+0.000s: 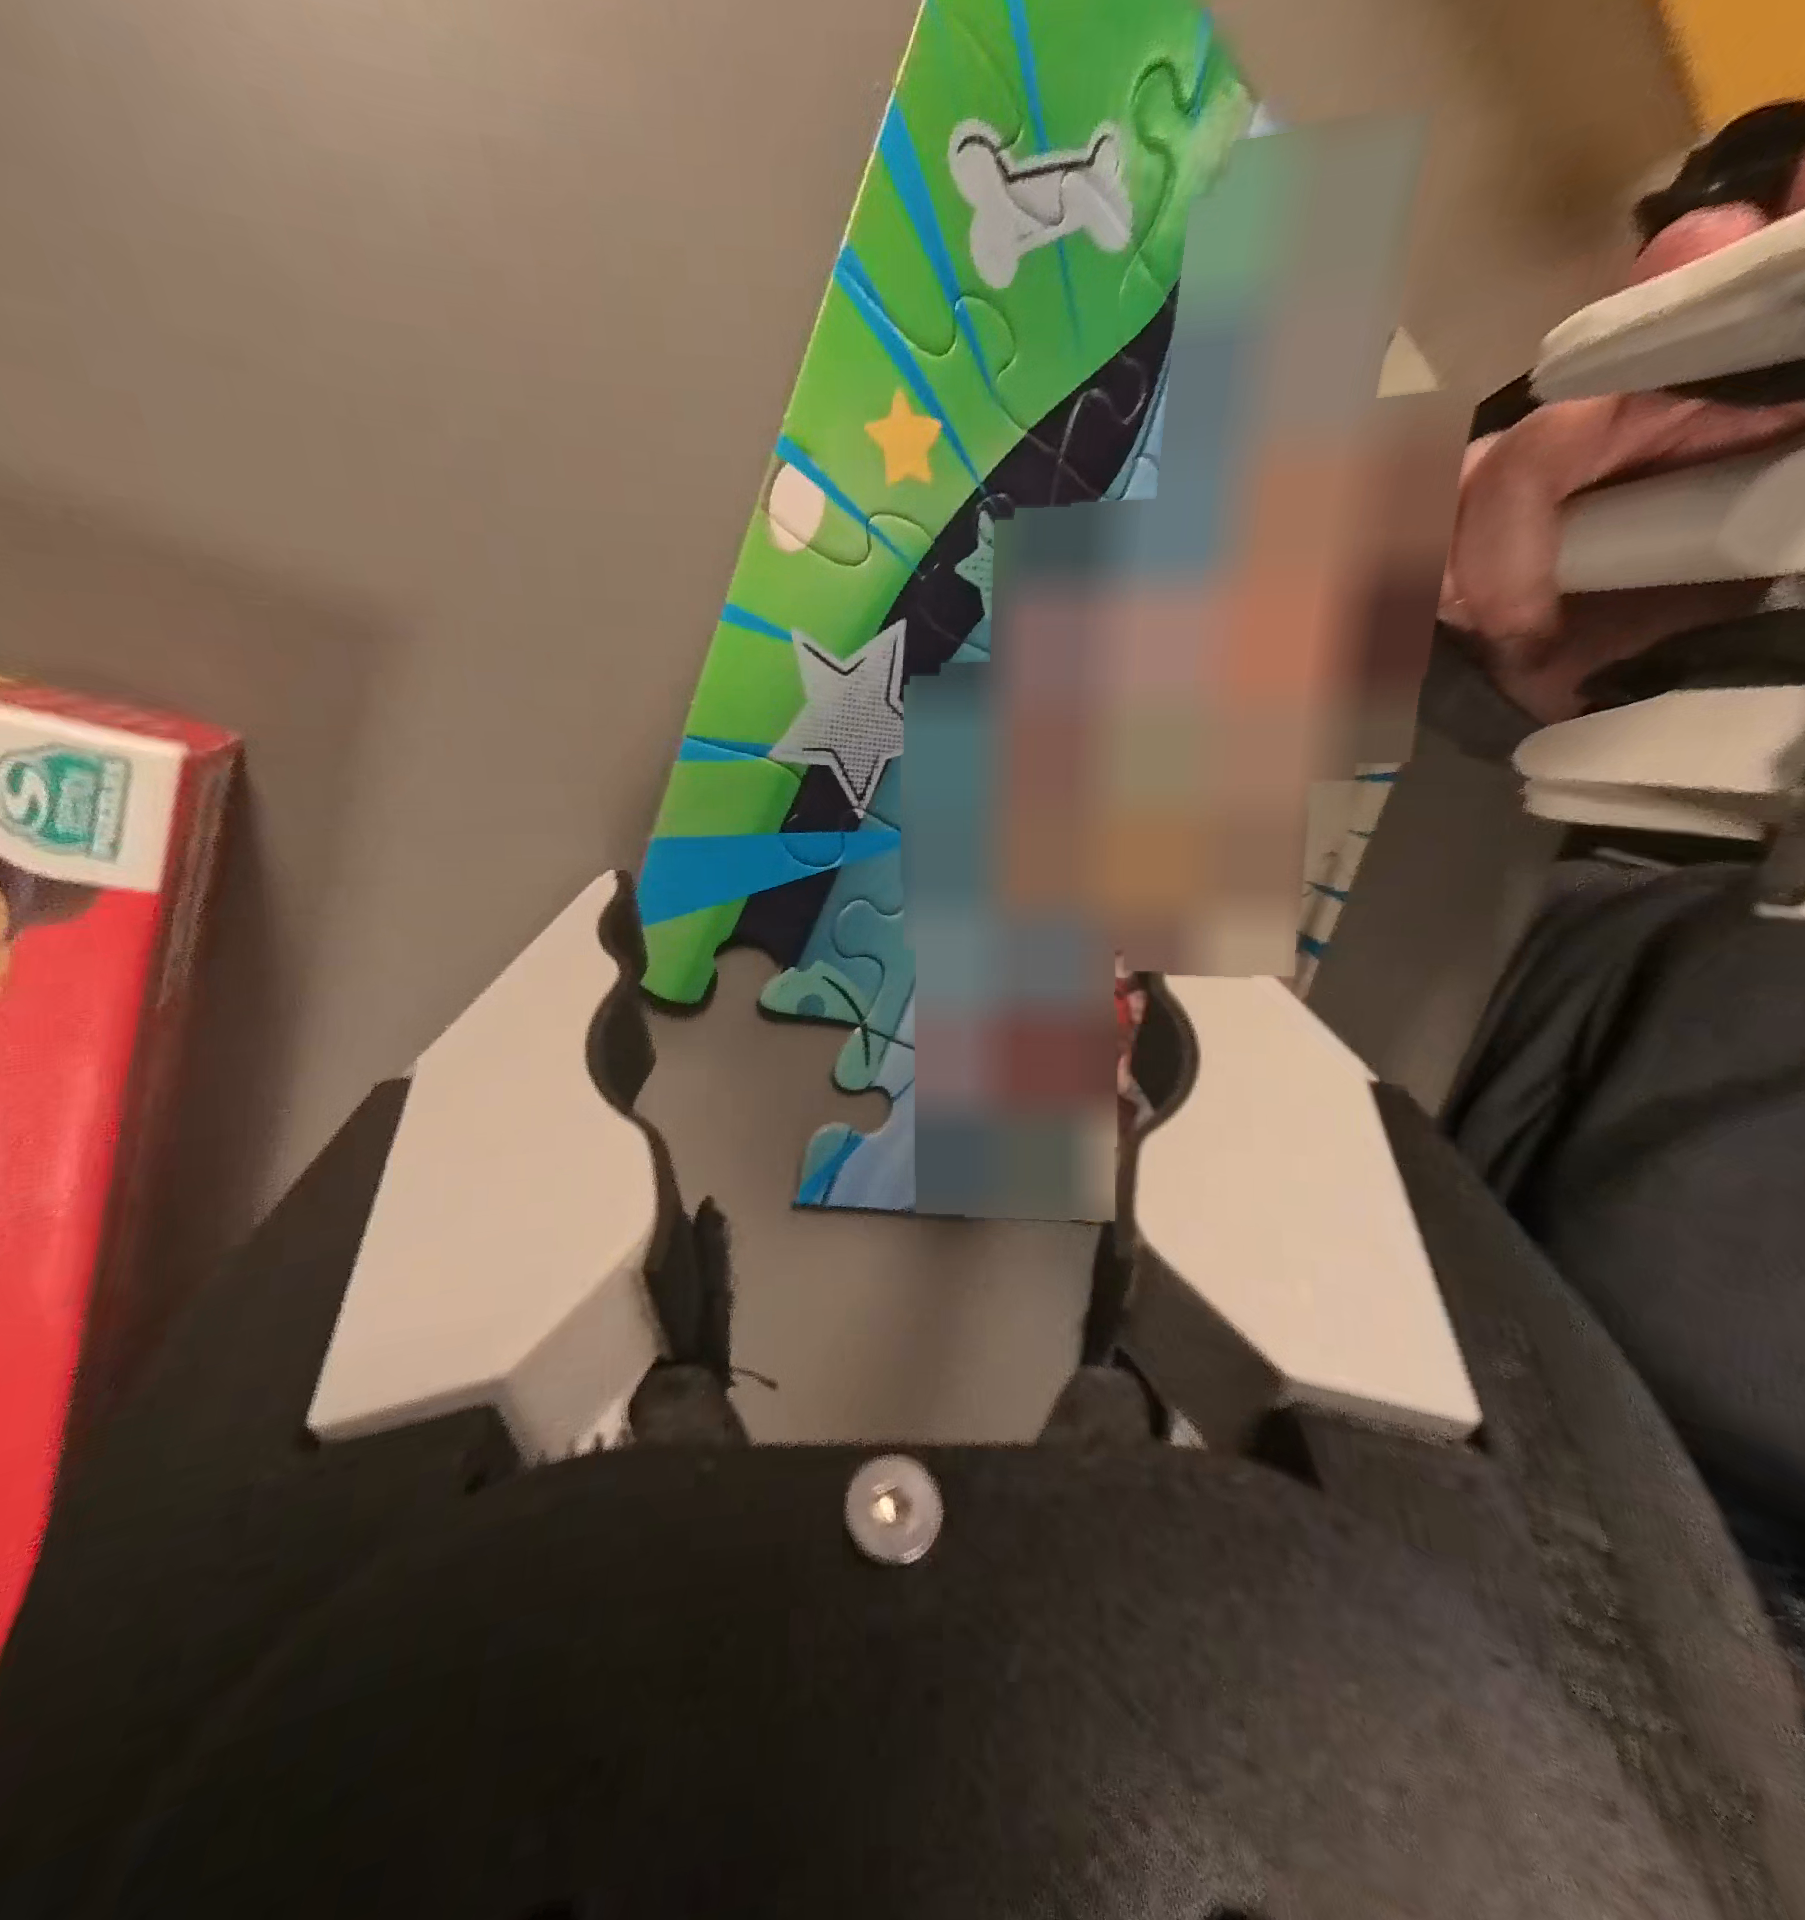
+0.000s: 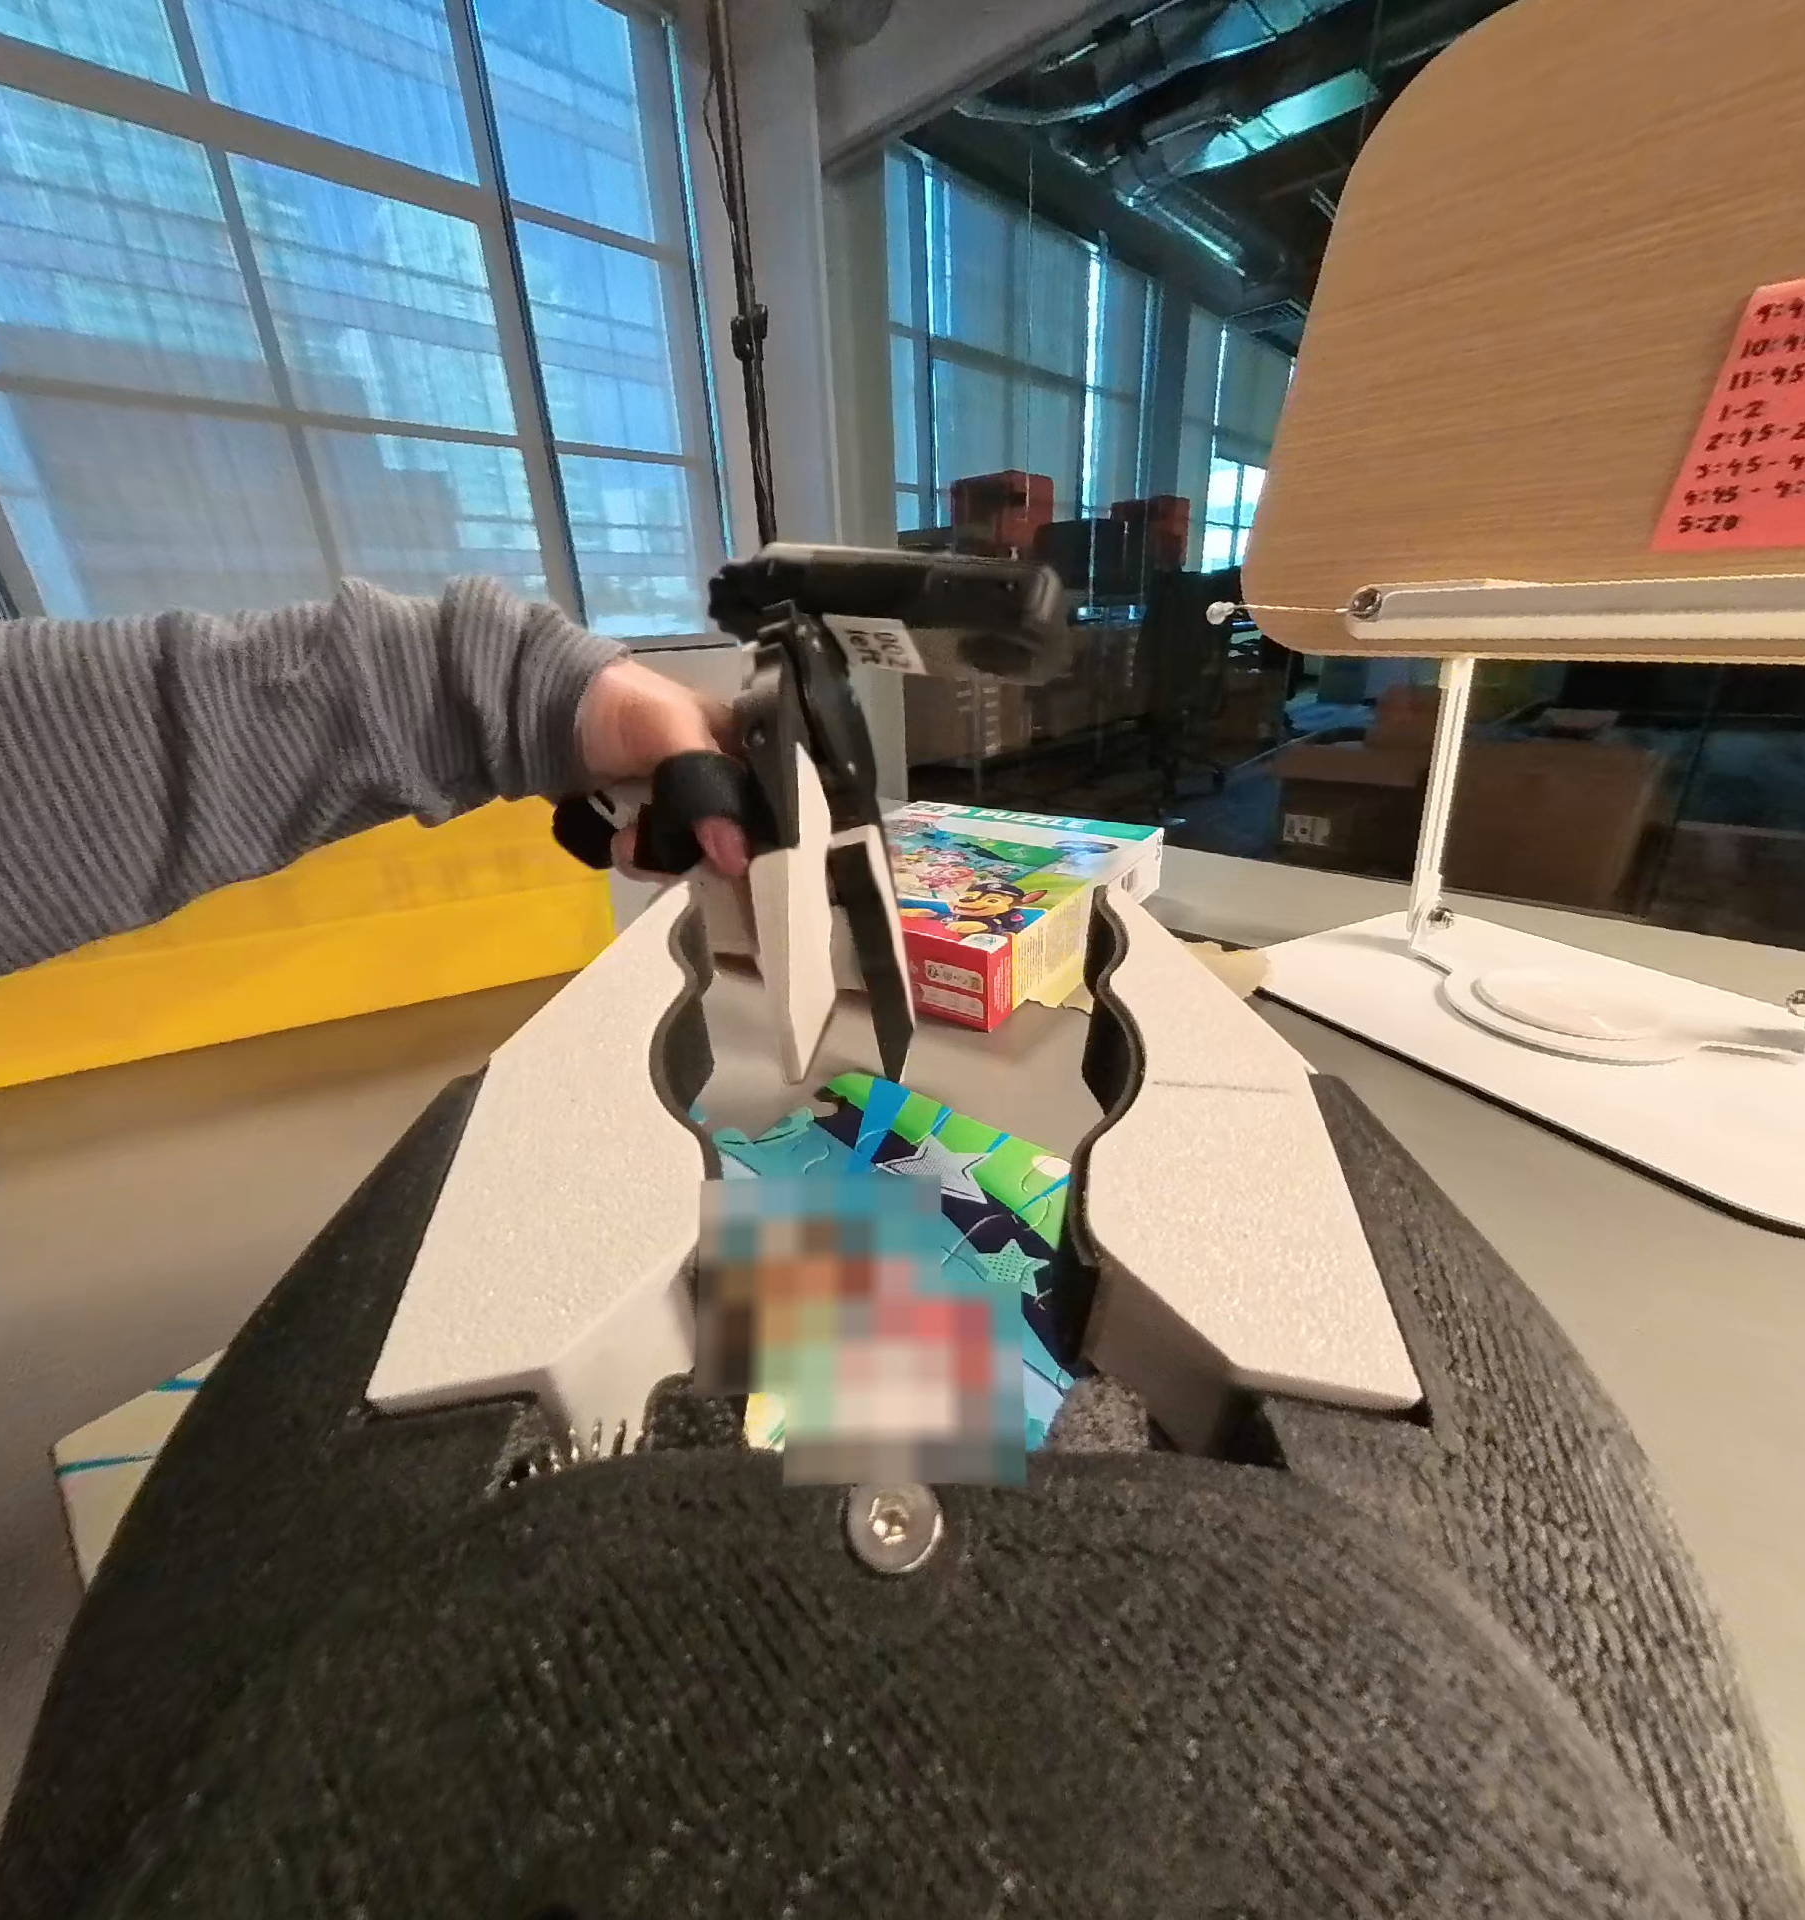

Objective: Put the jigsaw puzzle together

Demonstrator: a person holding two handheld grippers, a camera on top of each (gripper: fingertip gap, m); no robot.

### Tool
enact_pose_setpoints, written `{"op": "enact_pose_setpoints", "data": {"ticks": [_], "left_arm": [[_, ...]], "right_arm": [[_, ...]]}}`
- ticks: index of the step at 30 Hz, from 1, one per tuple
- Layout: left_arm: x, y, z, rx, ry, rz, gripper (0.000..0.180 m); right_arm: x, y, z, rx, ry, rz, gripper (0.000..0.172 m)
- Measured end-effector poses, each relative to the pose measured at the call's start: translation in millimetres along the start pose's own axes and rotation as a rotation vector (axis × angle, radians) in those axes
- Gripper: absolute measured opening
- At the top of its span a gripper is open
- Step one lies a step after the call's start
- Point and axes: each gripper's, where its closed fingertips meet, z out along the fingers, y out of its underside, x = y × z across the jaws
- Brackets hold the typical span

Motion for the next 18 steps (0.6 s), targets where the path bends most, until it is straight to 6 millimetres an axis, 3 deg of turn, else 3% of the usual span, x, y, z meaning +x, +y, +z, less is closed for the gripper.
{"op": "enact_pose_setpoints", "data": {"ticks": [5,12,14,16,18], "left_arm": [[7,-6,-17,0.172,0.156,-0.09,0.092],[-10,1,-18,0.247,0.132,-0.188,0.056],[-5,-6,-28,0.333,0.218,-0.21,0.051],[15,-15,-46,0.434,0.409,-0.212,0.03],[14,-10,-37,0.389,0.402,-0.243,0.031]], "right_arm": [[1,0,0,0.001,0.0,0.005,0.072],[1,0,0,0.0,0.0,0.009,0.072],[2,1,0,-0.001,0.002,0.01,0.072],[2,1,1,-0.002,0.002,0.01,0.072],[2,1,1,-0.004,0.002,0.01,0.072]]}}
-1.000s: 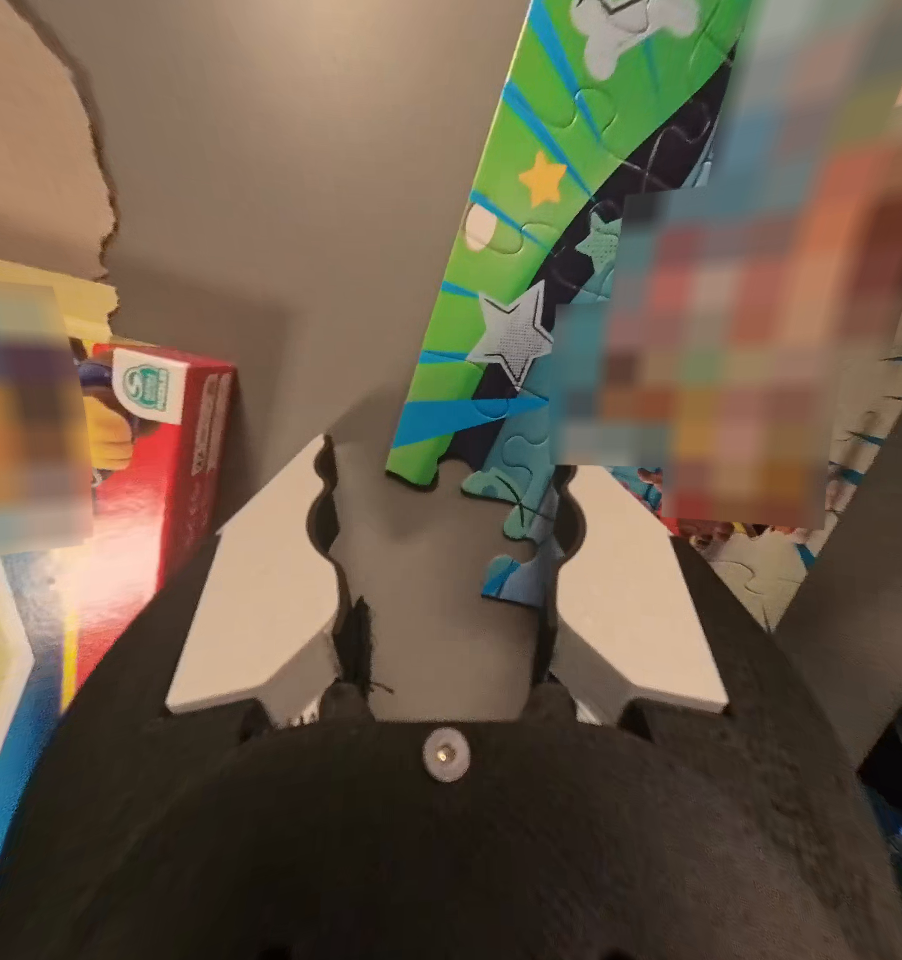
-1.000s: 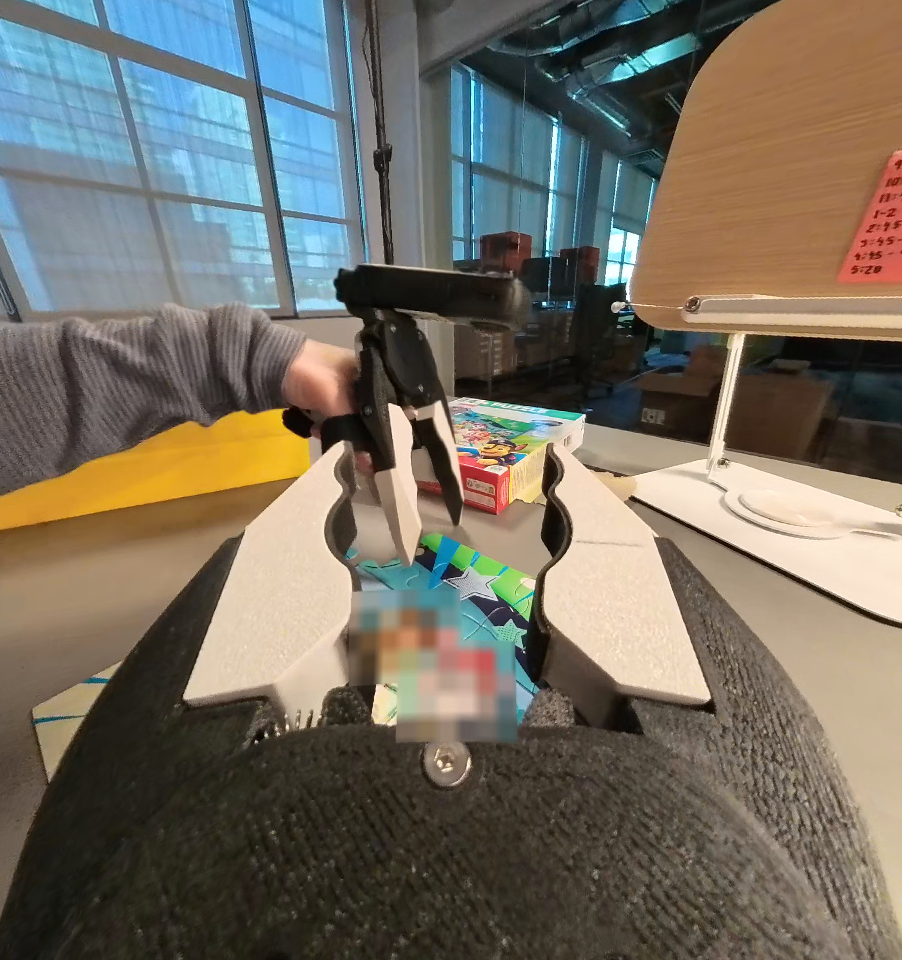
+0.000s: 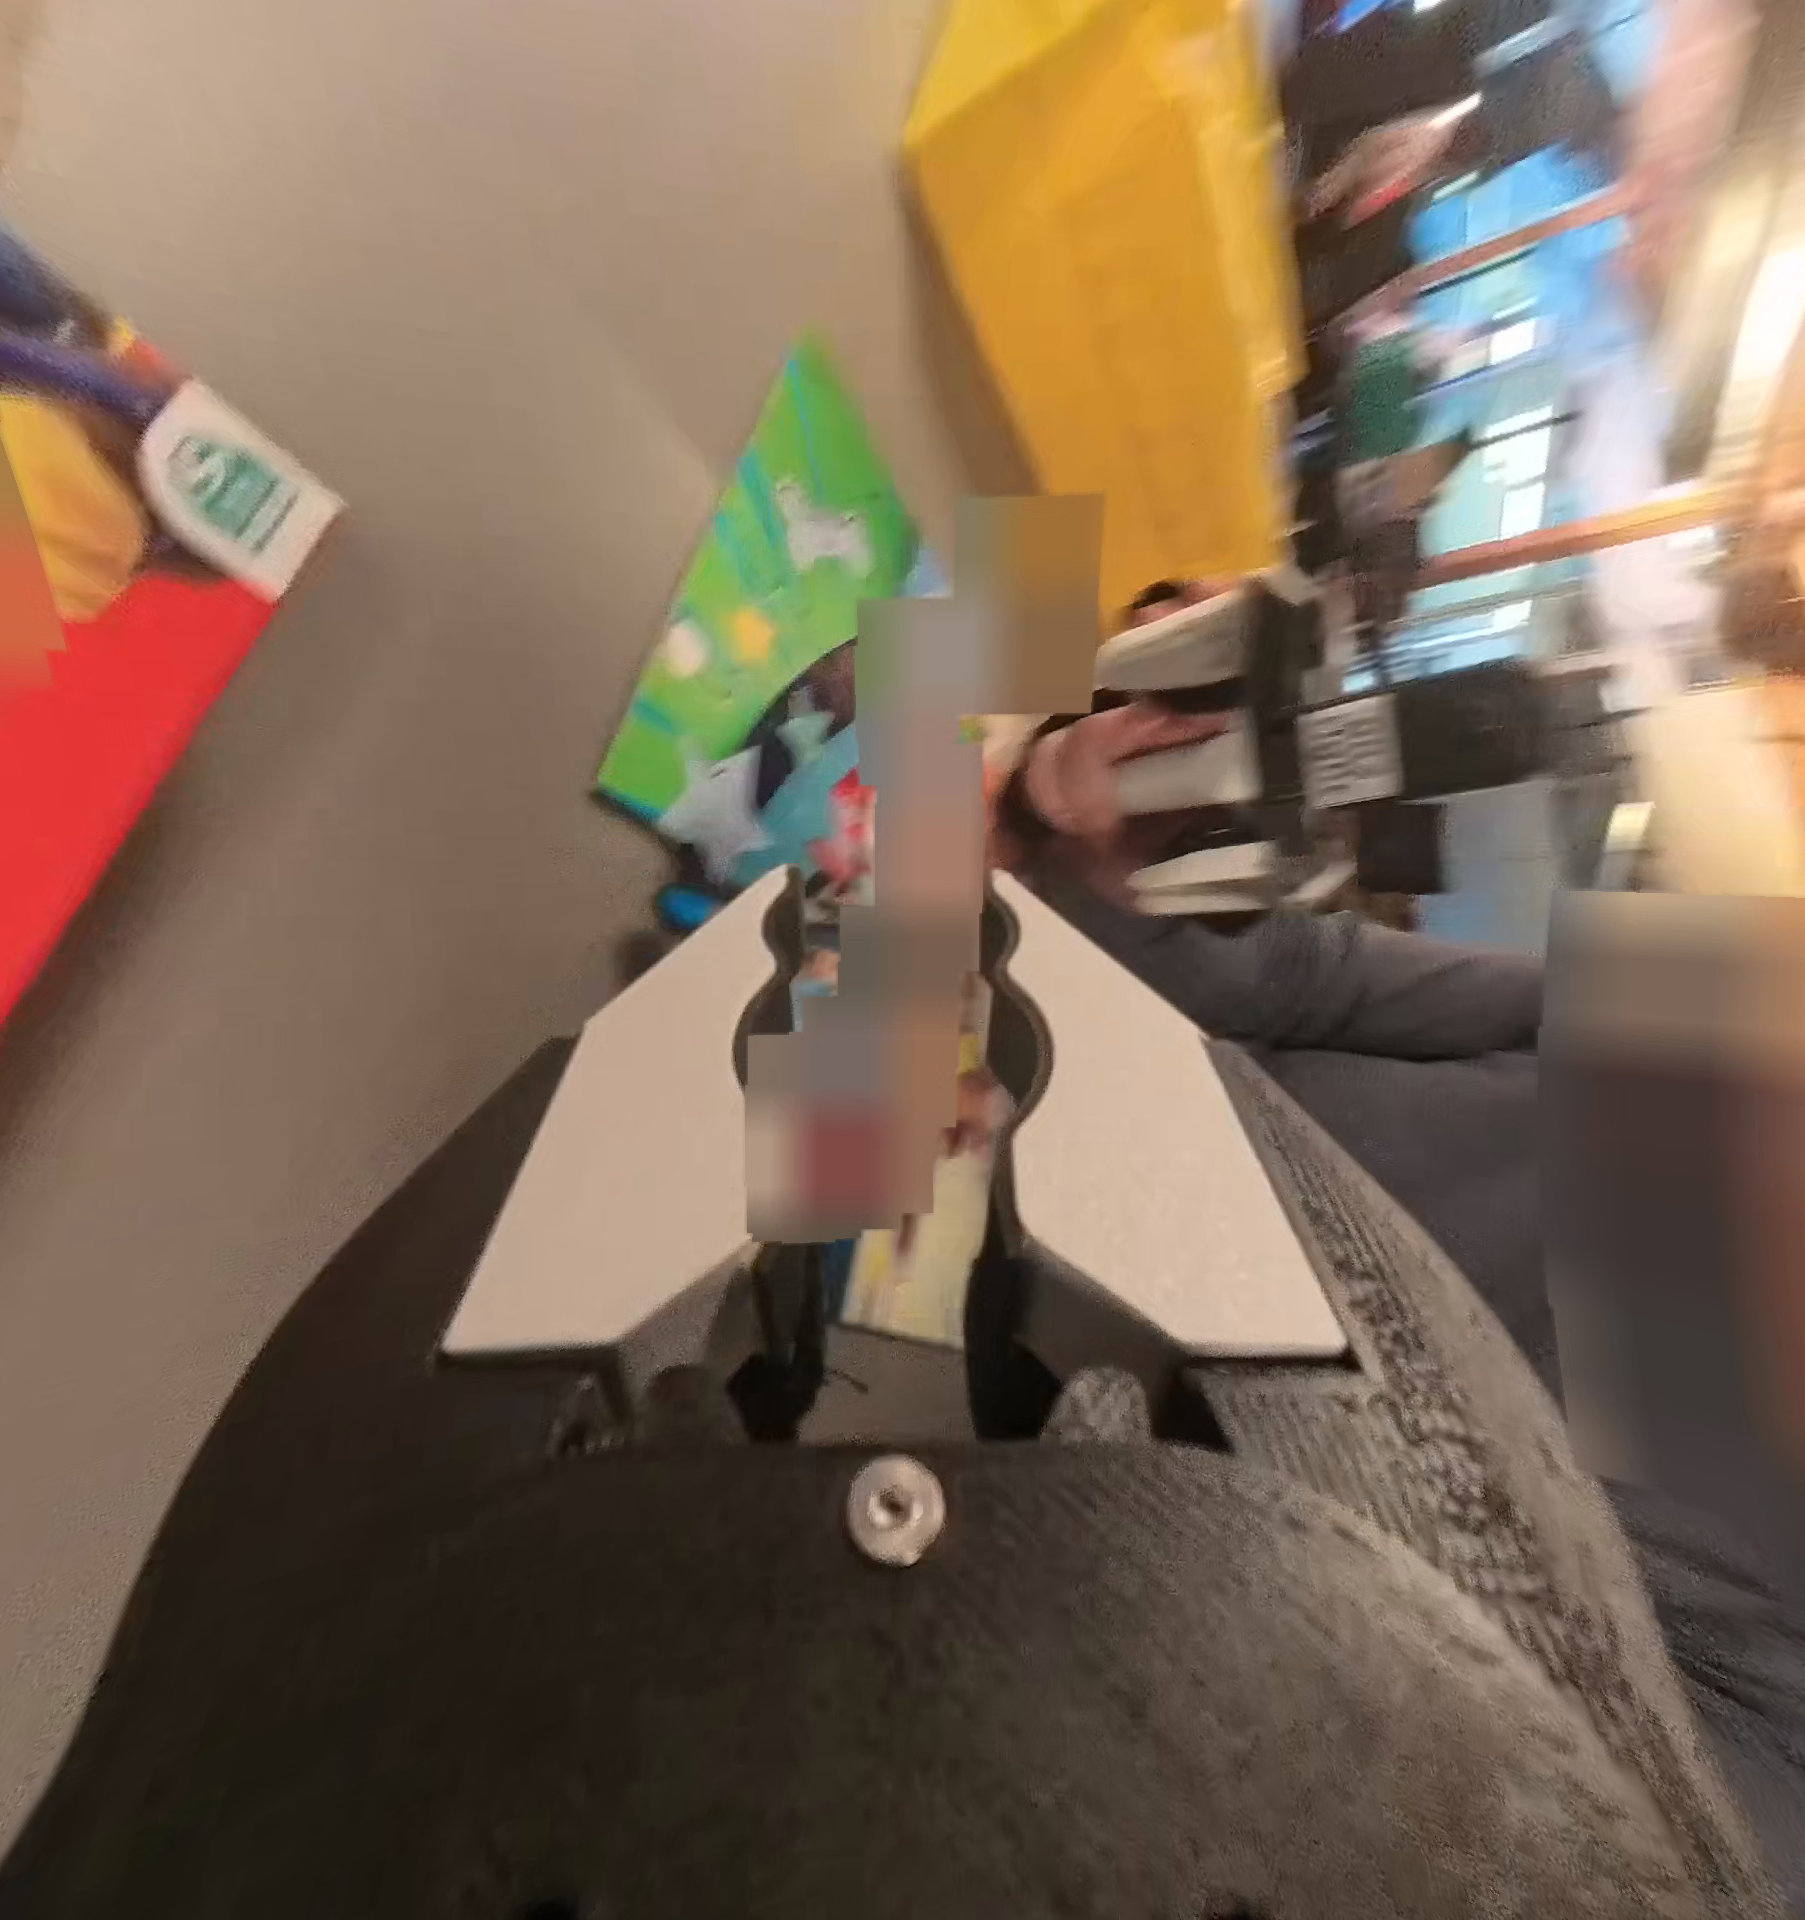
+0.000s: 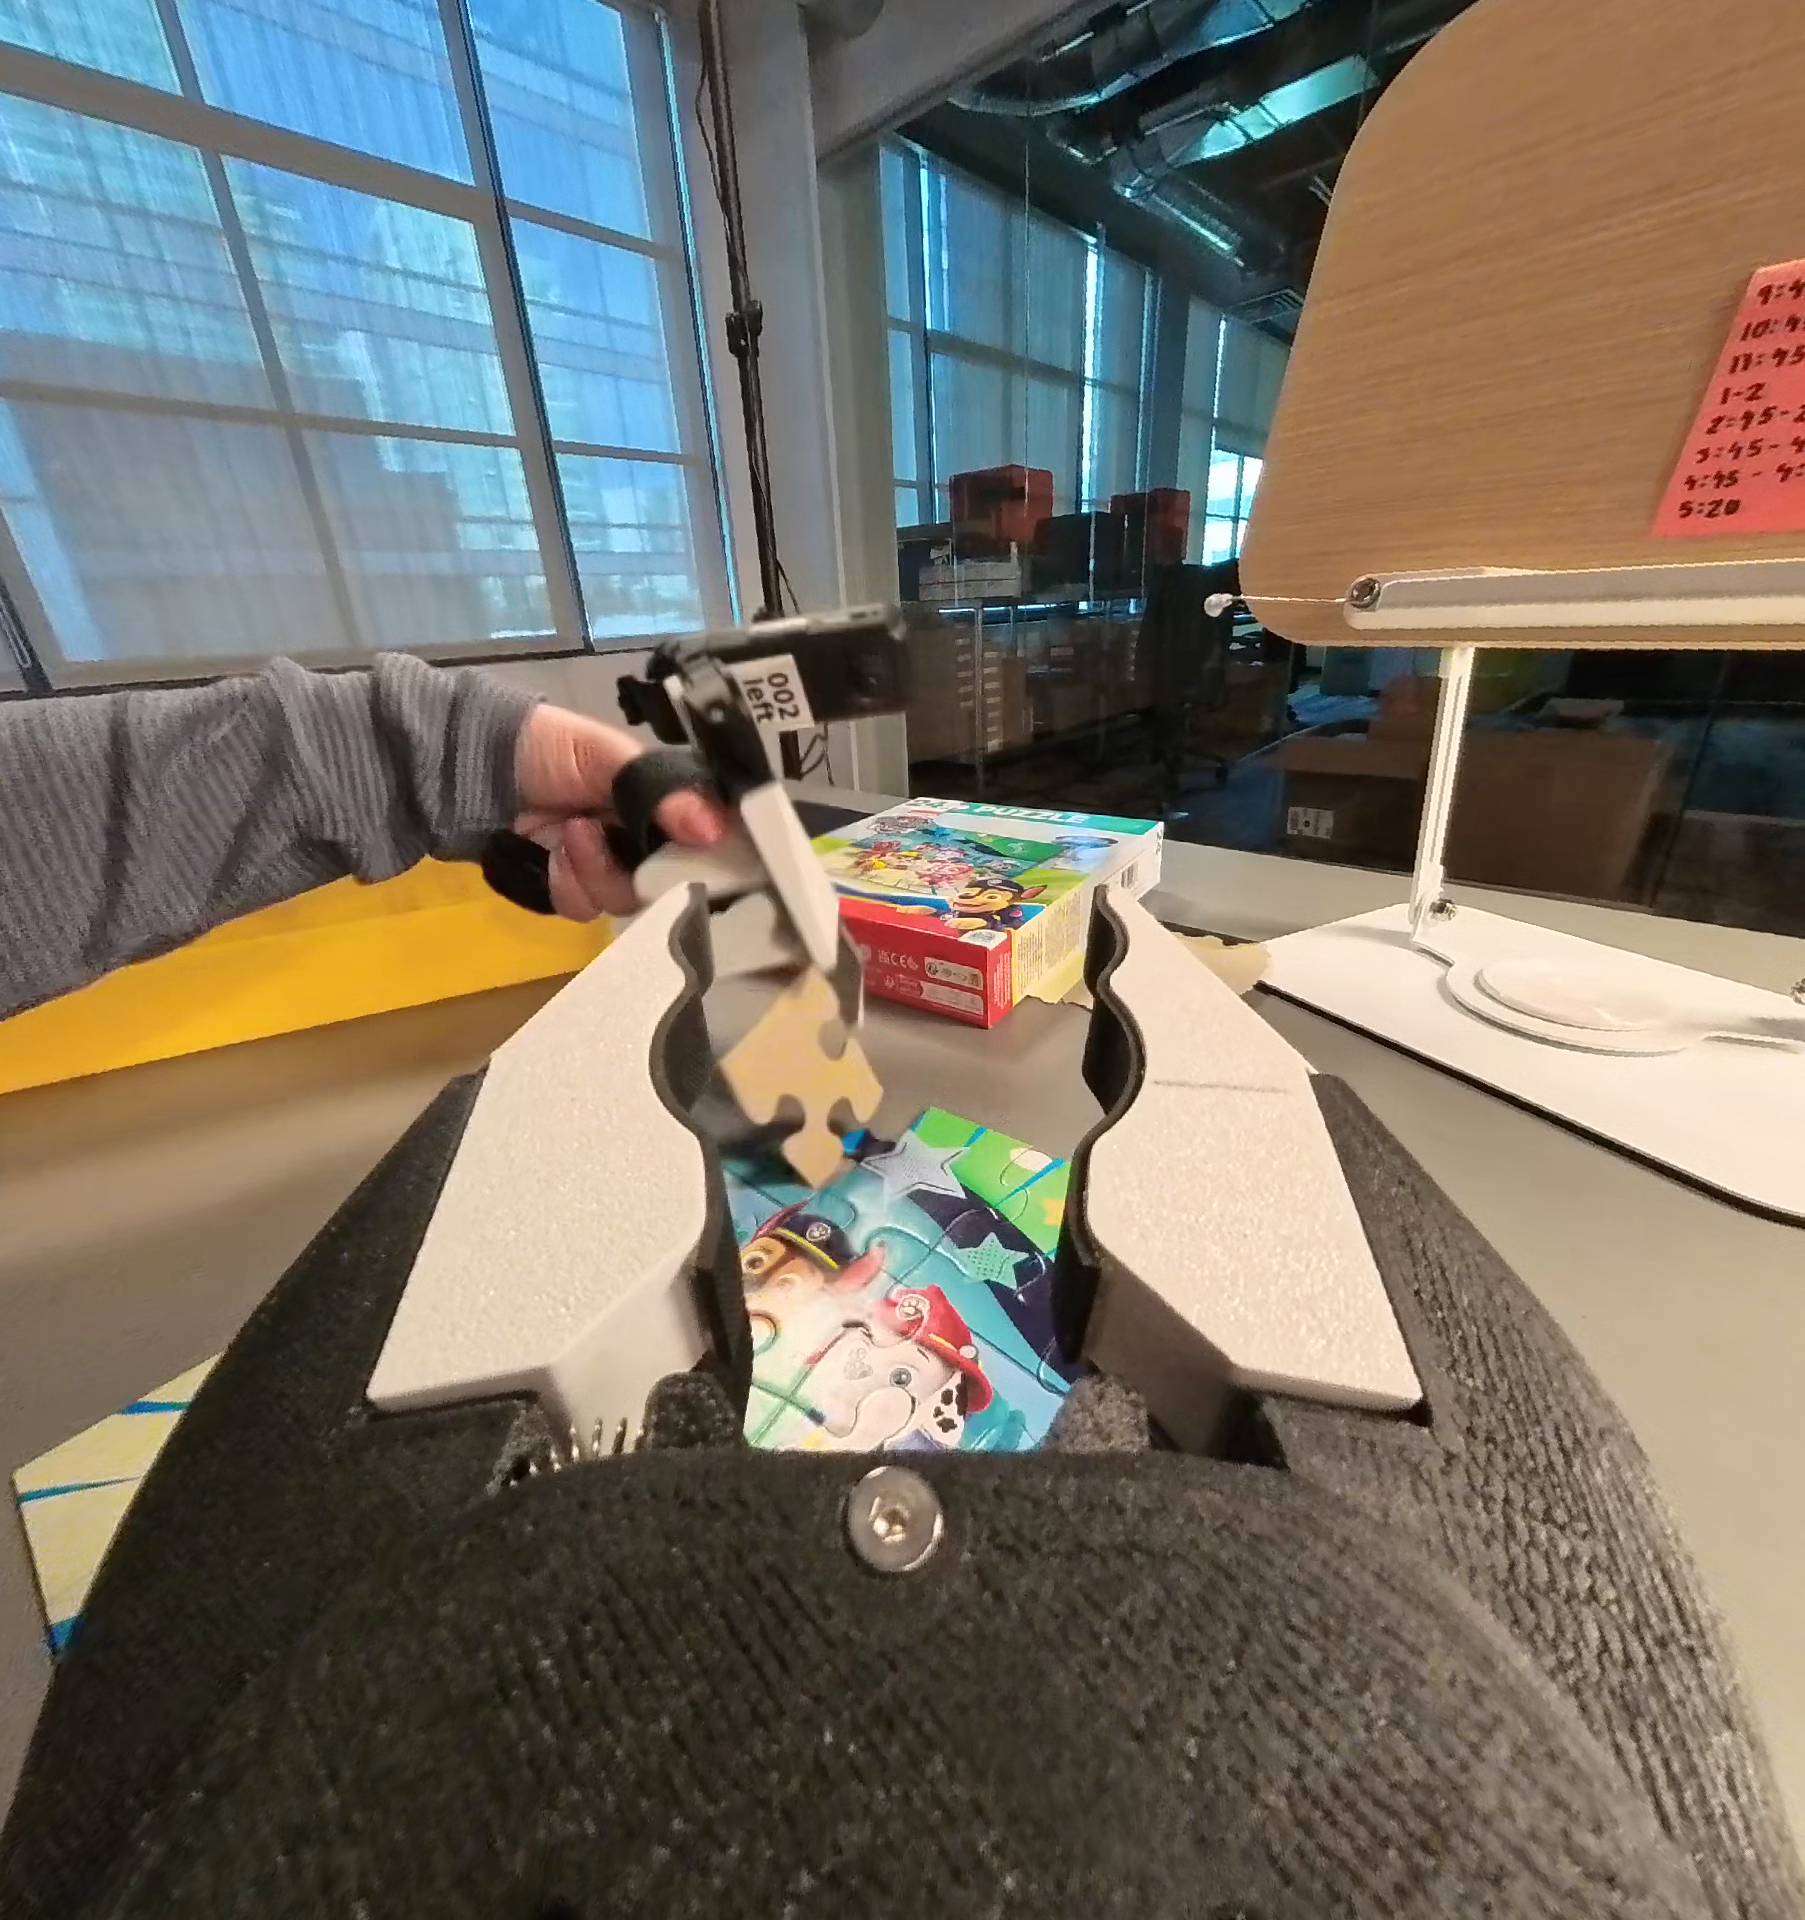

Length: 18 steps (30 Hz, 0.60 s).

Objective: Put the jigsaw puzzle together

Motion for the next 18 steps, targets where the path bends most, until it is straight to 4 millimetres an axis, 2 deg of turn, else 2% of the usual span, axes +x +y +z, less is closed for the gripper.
{"op": "enact_pose_setpoints", "data": {"ticks": [1,3,8,10,12,16,18], "left_arm": [[-12,9,6,-0.054,-0.072,0.008,0.031],[-15,22,18,-0.127,-0.085,0.015,0.031],[-20,19,29,-0.09,-0.18,0.075,0.032],[-14,21,29,-0.09,-0.205,0.16,0.033],[-17,25,26,-0.11,-0.287,0.24,0.042],[-37,36,21,-0.228,-0.502,0.483,0.076],[-43,41,22,-0.3,-0.578,0.633,0.079]], "right_arm": [[0,0,0,0.0,0.0,0.0,0.072],[0,0,0,-0.001,0.0,0.001,0.072],[1,0,0,0.0,0.0,0.007,0.071],[1,0,0,-0.001,-0.002,0.008,0.071],[0,0,0,-0.001,-0.004,0.009,0.071],[0,1,1,-0.005,-0.007,0.011,0.07],[0,1,1,-0.004,-0.007,0.013,0.07]]}}
